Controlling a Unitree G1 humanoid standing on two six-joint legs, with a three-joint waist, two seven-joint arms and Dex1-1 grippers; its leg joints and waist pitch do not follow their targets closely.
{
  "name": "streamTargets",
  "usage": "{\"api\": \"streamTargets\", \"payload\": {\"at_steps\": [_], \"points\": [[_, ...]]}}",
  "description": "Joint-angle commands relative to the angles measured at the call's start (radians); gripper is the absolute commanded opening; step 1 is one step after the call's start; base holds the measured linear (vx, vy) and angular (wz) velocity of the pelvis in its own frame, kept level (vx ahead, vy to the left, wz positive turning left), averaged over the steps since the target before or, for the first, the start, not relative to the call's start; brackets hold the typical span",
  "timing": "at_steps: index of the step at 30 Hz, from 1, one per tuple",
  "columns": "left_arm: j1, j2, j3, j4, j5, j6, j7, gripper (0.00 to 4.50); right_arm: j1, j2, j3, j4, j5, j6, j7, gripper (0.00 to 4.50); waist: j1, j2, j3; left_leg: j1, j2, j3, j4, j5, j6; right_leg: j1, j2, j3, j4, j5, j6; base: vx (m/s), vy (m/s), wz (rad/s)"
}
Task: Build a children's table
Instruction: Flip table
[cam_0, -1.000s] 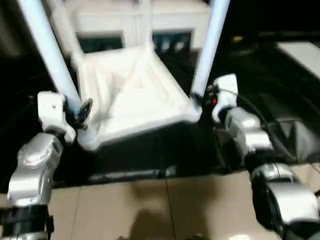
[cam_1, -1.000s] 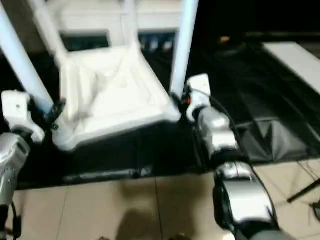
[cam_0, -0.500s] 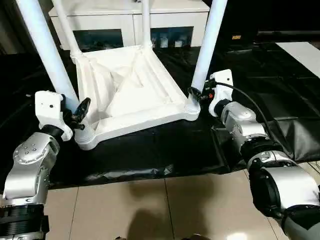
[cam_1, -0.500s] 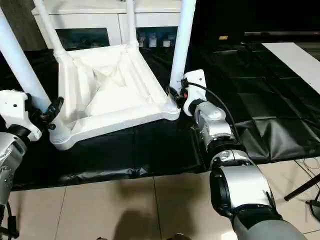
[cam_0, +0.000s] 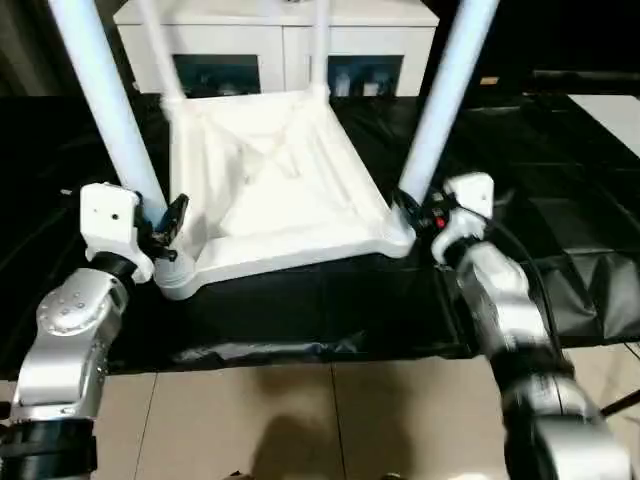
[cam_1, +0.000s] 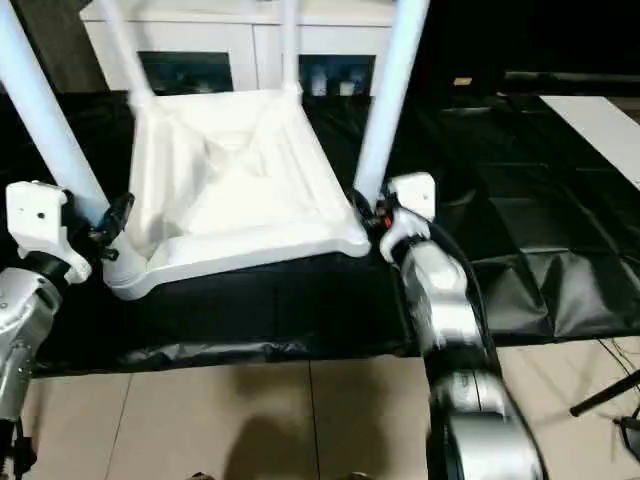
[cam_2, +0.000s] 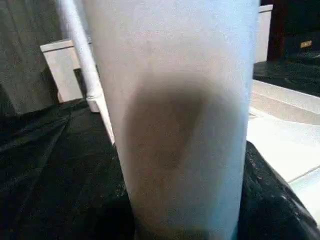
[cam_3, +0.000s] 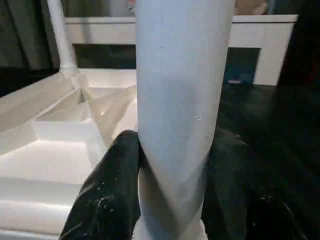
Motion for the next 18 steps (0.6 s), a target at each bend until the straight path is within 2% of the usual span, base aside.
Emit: {"api": "streamTargets", "payload": {"at_steps": [1, 6, 7, 8, 9, 10, 12, 13, 16, 17, 18], "points": [[0.042, 0.015, -0.032, 0.042, 0.129, 0.025, 0.04, 1.95, 0.027, 0.0, -0.021, -0.087, 0.023, 0.017, -0.036, 1.73, -0.005, 0.016, -0.069, 0.012, 0.031, -0.003, -0.082, -0.088, 0.045, 0.064, -0.063, 0.05, -0.066, -0.033, -0.216, 0.0, 0.0, 0.0], [0.041, 0.004, -0.048, 0.028, 0.143, 0.024, 0.066, 1.95, 0.105, 0.006, -0.026, -0.198, -0.007, -0.015, -0.089, 1.73, -0.005, 0.017, -0.064, 0.017, 0.033, -0.005, -0.089, -0.15, 0.005, 0.061, -0.064, 0.052, -0.078, -0.118, -0.178, 0.0, 0.0, 0.0], [0.041, 0.004, -0.05, 0.025, 0.143, 0.024, 0.069, 1.95, 0.121, 0.006, -0.025, -0.229, -0.013, -0.009, -0.102, 1.73, -0.004, 0.017, -0.063, 0.02, 0.032, -0.003, -0.089, -0.155, 0.003, 0.057, -0.063, 0.053, -0.08, -0.12, -0.176, 0.0, 0.0, 0.0], [0.043, 0.0, -0.051, 0.018, 0.142, 0.026, 0.075, 1.95, 0.149, 0.008, -0.025, -0.281, -0.018, 0.009, -0.116, 1.73, -0.006, 0.017, -0.063, 0.02, 0.032, -0.004, -0.091, -0.158, 0.001, 0.06, -0.063, 0.053, -0.079, -0.12, -0.174, 0.0, 0.0, 0.0], [0.047, -0.005, -0.053, 0.01, 0.139, 0.028, 0.077, 1.95, 0.172, 0.009, -0.024, -0.319, -0.029, 0.022, -0.133, 1.73, -0.004, 0.021, -0.06, 0.023, 0.033, -0.004, -0.095, -0.163, -0.003, 0.06, -0.062, 0.052, -0.084, -0.129, -0.166, 0.0, 0.0, 0.0], [0.051, -0.009, -0.054, 0.004, 0.135, 0.03, 0.081, 1.95, 0.189, 0.011, -0.023, -0.345, -0.039, 0.034, -0.149, 1.73, -0.004, 0.02, -0.06, 0.025, 0.034, -0.004, -0.095, -0.165, -0.005, 0.059, -0.062, 0.053, -0.086, -0.125, -0.162, 0.0, 0.0, 0.0], [0.063, -0.027, -0.053, -0.015, 0.115, 0.029, 0.085, 1.95, 0.206, 0.014, -0.019, -0.35, -0.063, 0.037, -0.177, 1.73, -0.007, 0.017, -0.064, 0.016, 0.033, -0.008, -0.096, -0.125, -0.006, 0.07, -0.063, 0.054, -0.078, -0.079, -0.162, 0.0, 0.0, 0.0], [0.066, -0.032, -0.051, -0.017, 0.108, 0.027, 0.086, 1.95, 0.208, 0.015, -0.016, -0.349, -0.064, 0.037, -0.175, 1.73, -0.009, 0.021, -0.064, 0.015, 0.031, -0.008, -0.095, -0.122, -0.007, 0.069, -0.063, 0.053, -0.077, -0.066, -0.164, 0.0, 0.0, 0.0], [0.075, -0.055, -0.04, -0.019, 0.076, 0.021, 0.091, 1.95, 0.218, 0.019, -0.005, -0.354, -0.064, 0.03, -0.174, 1.73, -0.01, 0.02, -0.063, 0.015, 0.029, -0.007, -0.094, -0.134, -0.004, 0.071, -0.064, 0.054, -0.079, -0.072, -0.166, 0.0, 0.0, 0.0], [0.083, -0.073, -0.032, -0.029, 0.046, 0.023, 0.085, 2.51, 0.235, 0.022, -0.007, -0.373, -0.052, 0.01, -0.167, 2.28, -0.01, 0.018, -0.064, 0.016, 0.029, -0.006, -0.094, -0.137, -0.002, 0.071, -0.064, 0.055, -0.08, -0.074, -0.165, 0.0, 0.0, 0.0], [0.086, -0.081, -0.029, -0.034, 0.029, 0.026, 0.081, 2.65, 0.242, 0.022, -0.009, -0.382, -0.049, 0.002, -0.166, 2.42, -0.009, 0.02, -0.065, 0.014, 0.029, -0.007, -0.093, -0.124, 0.001, 0.072, -0.065, 0.056, -0.078, -0.059, -0.166, 0.0, 0.0, 0.0]]}}
